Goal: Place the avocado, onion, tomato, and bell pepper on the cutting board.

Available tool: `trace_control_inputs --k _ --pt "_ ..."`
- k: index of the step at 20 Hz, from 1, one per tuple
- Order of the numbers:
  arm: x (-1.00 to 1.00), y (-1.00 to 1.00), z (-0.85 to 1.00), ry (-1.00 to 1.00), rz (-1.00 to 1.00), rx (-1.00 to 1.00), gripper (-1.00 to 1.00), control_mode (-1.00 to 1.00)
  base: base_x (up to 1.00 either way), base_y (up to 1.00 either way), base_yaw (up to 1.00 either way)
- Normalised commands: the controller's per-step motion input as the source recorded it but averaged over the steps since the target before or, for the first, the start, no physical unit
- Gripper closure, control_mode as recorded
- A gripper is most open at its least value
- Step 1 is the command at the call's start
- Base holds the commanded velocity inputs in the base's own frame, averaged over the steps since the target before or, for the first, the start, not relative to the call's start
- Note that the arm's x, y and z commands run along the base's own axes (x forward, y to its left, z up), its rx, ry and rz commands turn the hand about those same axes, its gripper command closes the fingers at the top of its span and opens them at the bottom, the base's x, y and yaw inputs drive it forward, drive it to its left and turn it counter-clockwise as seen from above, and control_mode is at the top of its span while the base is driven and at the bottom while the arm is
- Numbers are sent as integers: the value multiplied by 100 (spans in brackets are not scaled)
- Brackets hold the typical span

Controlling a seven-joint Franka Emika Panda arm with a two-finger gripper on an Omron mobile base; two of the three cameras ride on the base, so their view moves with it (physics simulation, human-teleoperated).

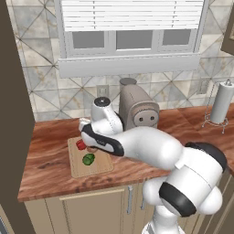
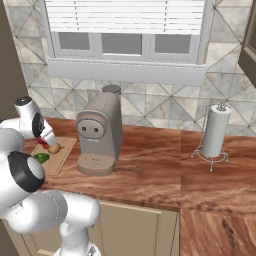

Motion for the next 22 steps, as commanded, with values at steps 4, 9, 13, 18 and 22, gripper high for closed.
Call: trace_control_inputs --k 4,9,13,18,22 --pt "-1 0 -14 0 0 0 100 -100 0 0 0" --pt "-14 0 -11 0 0 0 100 -100 0 0 0" --pt "-13 0 -9 0 0 0 100 -100 0 0 0" --pt "-6 -2 -15 0 -1 0 100 -100 0 0 0" --pt "0 -5 -25 0 -1 0 100 -100 0 0 0"
